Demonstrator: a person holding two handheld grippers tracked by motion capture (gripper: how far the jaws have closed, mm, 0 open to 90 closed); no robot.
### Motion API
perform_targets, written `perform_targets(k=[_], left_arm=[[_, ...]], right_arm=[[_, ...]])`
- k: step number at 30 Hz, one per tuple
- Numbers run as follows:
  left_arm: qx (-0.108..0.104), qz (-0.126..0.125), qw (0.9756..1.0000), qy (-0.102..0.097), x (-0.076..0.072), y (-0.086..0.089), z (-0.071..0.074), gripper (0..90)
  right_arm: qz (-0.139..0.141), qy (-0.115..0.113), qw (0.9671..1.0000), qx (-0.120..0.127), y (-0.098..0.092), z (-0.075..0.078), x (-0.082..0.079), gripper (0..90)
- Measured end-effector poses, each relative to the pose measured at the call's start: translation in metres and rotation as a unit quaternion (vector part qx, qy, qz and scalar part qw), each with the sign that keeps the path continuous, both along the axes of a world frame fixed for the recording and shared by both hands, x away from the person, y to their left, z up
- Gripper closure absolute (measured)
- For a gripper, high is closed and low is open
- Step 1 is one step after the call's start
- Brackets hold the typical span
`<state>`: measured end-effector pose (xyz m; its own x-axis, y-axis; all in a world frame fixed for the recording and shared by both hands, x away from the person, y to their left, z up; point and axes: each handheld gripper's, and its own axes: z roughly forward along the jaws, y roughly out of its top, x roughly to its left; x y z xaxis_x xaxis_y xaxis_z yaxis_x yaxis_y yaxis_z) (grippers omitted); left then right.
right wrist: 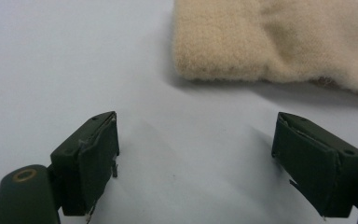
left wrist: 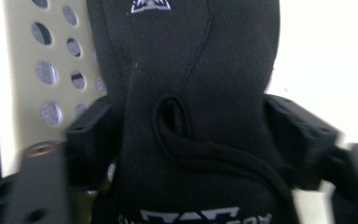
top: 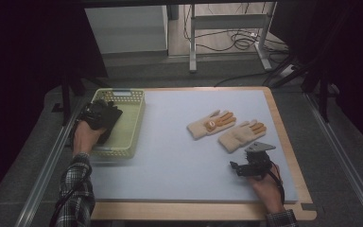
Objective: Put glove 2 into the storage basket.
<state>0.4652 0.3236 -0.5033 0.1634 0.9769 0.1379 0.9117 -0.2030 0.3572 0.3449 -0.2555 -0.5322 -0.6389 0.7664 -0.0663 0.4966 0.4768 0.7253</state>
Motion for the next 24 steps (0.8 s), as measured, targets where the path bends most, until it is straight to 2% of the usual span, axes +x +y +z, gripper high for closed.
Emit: perform_targets(k=[3, 4, 6, 8, 12, 15, 18, 20, 24], left_arm=[[-0.003, -0.003, 1.0000, -0.001, -0.002, -0.003, 0.003, 7.6], [0.000, -0.005, 1.0000, -0.003, -0.002, -0.005, 0.003, 5.5], [-0.006, -0.010, 0.9999, -0.007, -0.005, -0.007, 0.006, 2.9], [-0.016, -0.018, 0.9997, -0.009, -0.007, -0.007, 0.009, 1.6], [-0.024, -0.024, 0.9993, -0.016, -0.013, -0.005, 0.017, 1.5], [-0.038, -0.028, 0.9985, -0.029, -0.018, -0.002, 0.023, 1.6], [-0.070, -0.041, 0.9955, -0.048, -0.024, -0.001, 0.029, 2.0], [-0.090, -0.054, 0.9922, -0.067, -0.029, -0.002, 0.033, 2.2], [-0.106, -0.074, 0.9875, -0.090, -0.035, -0.006, 0.037, 1.8]], right_arm=[[0.000, 0.000, 1.0000, 0.000, 0.000, 0.000, 0.000, 14.5], [0.000, 0.001, 1.0000, 0.000, 0.000, 0.000, 0.000, 14.5], [-0.001, 0.001, 1.0000, 0.001, 0.000, 0.000, 0.000, 14.5], [-0.001, 0.000, 1.0000, 0.001, 0.000, 0.000, 0.000, 14.5], [-0.001, 0.000, 1.0000, 0.000, 0.000, 0.000, 0.000, 14.5], [0.000, 0.000, 1.0000, 0.000, 0.000, 0.000, 0.000, 14.5], [0.000, 0.000, 1.0000, 0.000, 0.000, 0.000, 0.000, 14.5], [0.000, 0.000, 1.0000, 0.000, 0.000, 0.000, 0.000, 14.5], [-0.001, 0.001, 1.0000, 0.000, 0.000, 0.000, 0.000, 14.5]])
